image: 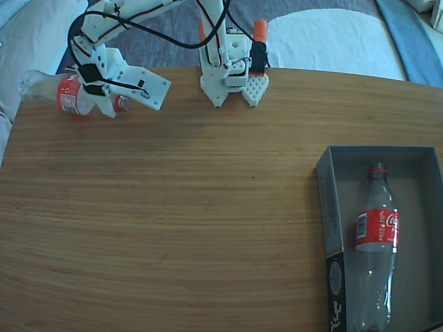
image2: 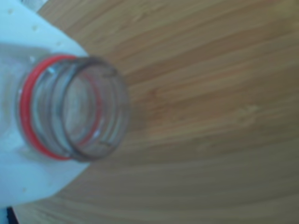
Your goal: Grasp the bottles and put them in the box.
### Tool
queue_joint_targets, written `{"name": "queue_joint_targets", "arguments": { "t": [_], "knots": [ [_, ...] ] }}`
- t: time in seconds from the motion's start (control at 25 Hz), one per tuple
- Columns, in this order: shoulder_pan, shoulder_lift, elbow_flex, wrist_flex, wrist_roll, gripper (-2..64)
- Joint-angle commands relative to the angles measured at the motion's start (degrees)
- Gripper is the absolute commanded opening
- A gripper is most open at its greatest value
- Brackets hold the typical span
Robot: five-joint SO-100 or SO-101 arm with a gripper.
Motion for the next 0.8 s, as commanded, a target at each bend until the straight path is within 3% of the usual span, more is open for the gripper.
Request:
{"name": "queue_joint_targets", "arguments": {
  "t": [0.0, 0.12, 0.36, 0.76],
  "knots": [
    [0.0, 0.4, -2.6, -0.1, -0.3, 11.9],
    [0.0, 0.4, -2.6, 0.1, -0.3, 11.6],
    [0.0, 0.4, -2.6, 0.4, -0.3, 1.4],
    [-0.5, 1.3, -5.4, 0.5, 0.0, 1.2]
  ]
}}
